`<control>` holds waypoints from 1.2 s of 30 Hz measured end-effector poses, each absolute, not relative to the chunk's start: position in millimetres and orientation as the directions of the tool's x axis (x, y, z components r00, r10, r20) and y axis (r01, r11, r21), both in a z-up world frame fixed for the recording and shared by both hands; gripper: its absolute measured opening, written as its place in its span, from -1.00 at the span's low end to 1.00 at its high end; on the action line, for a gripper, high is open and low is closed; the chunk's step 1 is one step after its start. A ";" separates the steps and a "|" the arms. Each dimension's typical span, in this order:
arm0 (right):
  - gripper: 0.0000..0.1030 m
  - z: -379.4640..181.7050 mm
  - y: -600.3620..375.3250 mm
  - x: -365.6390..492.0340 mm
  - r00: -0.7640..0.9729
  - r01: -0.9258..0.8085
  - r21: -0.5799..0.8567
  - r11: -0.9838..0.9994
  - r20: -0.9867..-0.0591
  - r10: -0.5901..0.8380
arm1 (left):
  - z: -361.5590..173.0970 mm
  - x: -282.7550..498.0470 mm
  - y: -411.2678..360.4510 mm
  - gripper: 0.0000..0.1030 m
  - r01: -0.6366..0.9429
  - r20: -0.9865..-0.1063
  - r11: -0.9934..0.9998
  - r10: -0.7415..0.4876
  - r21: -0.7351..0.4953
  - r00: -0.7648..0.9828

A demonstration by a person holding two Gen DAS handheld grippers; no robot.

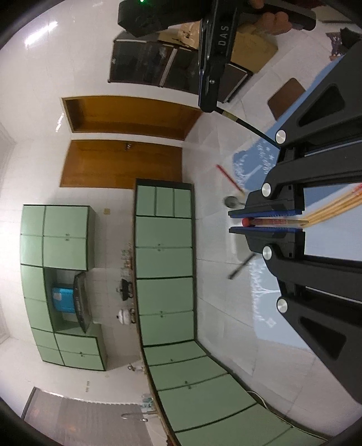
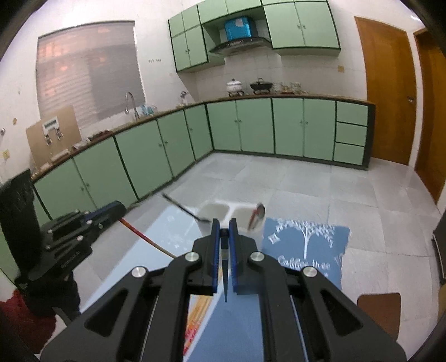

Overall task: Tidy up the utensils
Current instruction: 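Carry both chopsticks to the white holder and release them inside while both tools open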

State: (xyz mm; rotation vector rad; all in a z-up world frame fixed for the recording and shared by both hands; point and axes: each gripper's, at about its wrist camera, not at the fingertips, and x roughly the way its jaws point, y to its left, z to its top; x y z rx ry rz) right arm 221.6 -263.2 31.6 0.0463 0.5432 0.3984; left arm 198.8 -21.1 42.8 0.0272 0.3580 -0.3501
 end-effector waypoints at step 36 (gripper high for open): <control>0.36 42.8 -290.1 321.1 0.899 -0.185 0.097 0.978 -0.385 0.208 | 61.7 295.7 -21.7 -0.10 0.285 -0.330 0.958 -0.281 -0.037 0.901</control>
